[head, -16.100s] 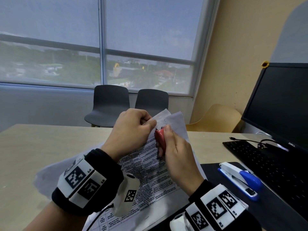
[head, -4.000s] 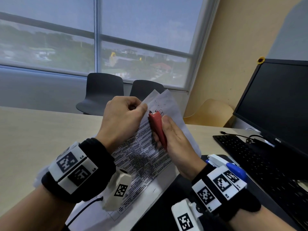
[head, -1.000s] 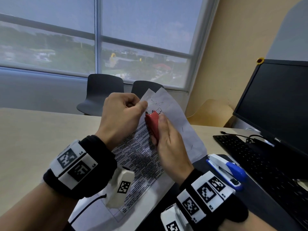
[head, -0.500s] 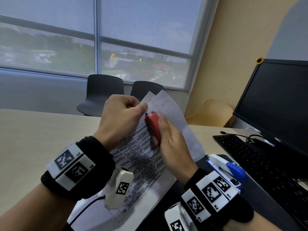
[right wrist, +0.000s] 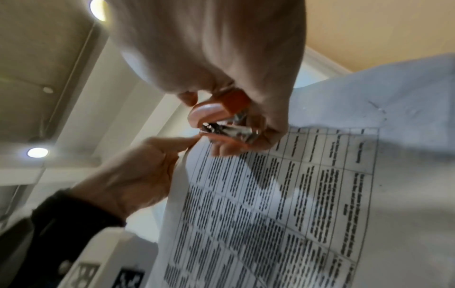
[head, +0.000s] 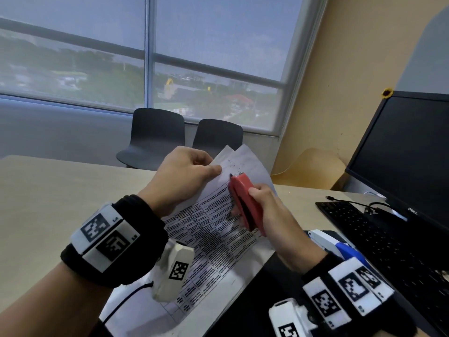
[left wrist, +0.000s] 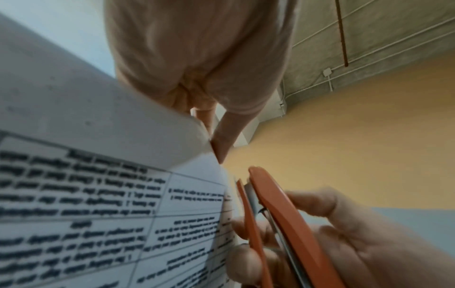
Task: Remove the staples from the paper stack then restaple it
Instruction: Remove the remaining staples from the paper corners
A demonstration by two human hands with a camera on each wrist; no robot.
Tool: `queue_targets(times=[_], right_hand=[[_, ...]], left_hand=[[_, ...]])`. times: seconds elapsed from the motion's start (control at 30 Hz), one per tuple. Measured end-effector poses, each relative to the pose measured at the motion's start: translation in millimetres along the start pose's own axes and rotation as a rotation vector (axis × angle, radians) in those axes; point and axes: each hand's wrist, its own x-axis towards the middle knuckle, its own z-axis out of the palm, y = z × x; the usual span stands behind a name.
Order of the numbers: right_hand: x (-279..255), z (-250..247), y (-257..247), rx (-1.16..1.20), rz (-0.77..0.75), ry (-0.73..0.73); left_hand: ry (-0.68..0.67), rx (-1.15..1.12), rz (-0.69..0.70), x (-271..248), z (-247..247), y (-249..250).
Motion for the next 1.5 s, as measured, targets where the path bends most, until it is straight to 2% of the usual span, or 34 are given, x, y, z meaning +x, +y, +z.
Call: queue_targets(times=[0.13, 0.23, 0.37, 0.5, 0.6, 0.77, 0.93, 1.07, 1.17, 1.33, 1.5], right_hand=[[-1, -21, -5, 0.075, -0.074, -0.048], [5, -33, -10, 0.257, -0.131, 0.012], [21, -33, -26, 0.498, -0.13, 0.116], [35, -29, -46, 0.556, -0.103, 0.076], [35, -23, -50, 0.458, -0.094, 0.013], [15, -12, -31, -0.087, -0.189, 0.024], [5, -12, -19, -0.425, -0.27, -0.052], [5, -12, -11, -0.64, -0.321, -0.057], [4, -8, -6, -0.649, -0.298, -0.066], [2, -2, -3, -0.393, -0.209, -0.075], [-2, 4, -3, -0.276, -0.173, -0.046]], left_hand=[[-0.015, -0.043, -0.112, 2, -3, -1], [-0.038, -0.145, -0.181, 1, -3, 2], [-0.047, -0.274, -0.286, 2, -7, 4], [-0.136, -0.375, -0.426, 4, -14, 5], [-0.218, -0.312, -0.444, 6, -20, 1], [-0.12, -0.212, -0.34, 9, -21, -6], [-0.098, -0.261, -0.33, 9, -18, -8], [-0.111, -0.291, -0.348, 7, -17, -4], [-0.115, -0.34, -0.378, 5, -19, -2], [-0.106, -0.341, -0.39, 4, -17, 0], [-0.079, -0.301, -0.365, 3, -14, 3]])
